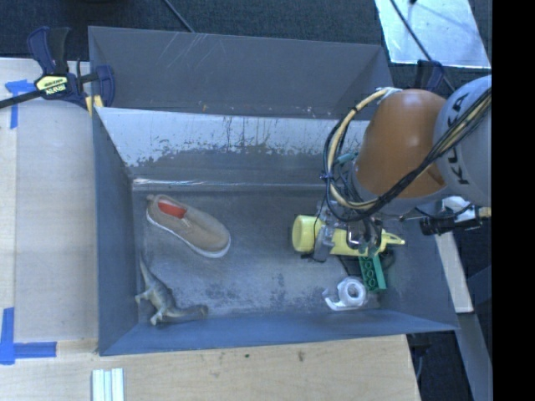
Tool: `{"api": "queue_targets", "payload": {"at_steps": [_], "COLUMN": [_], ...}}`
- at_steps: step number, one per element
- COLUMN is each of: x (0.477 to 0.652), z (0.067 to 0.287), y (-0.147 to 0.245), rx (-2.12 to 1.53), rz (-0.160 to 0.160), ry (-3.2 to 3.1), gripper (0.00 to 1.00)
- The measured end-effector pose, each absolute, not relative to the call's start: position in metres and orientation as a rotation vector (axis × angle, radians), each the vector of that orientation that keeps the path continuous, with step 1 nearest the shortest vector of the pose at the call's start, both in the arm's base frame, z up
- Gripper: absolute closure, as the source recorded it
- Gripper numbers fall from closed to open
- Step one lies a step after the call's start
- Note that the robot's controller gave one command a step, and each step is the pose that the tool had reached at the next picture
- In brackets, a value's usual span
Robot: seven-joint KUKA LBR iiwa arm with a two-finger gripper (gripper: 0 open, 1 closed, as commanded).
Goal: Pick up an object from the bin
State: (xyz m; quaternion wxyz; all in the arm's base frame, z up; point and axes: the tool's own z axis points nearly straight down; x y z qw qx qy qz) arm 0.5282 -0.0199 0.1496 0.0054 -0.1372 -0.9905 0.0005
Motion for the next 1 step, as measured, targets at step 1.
{"api": "queue_targets", "payload": {"at_steps": [1], "x": [0.5524], "z": [0.1278], "y": [-0.0710], "rx": [-0.417], "rz": [-0.002], "ry": [-3.129], "gripper": [1.00]}}
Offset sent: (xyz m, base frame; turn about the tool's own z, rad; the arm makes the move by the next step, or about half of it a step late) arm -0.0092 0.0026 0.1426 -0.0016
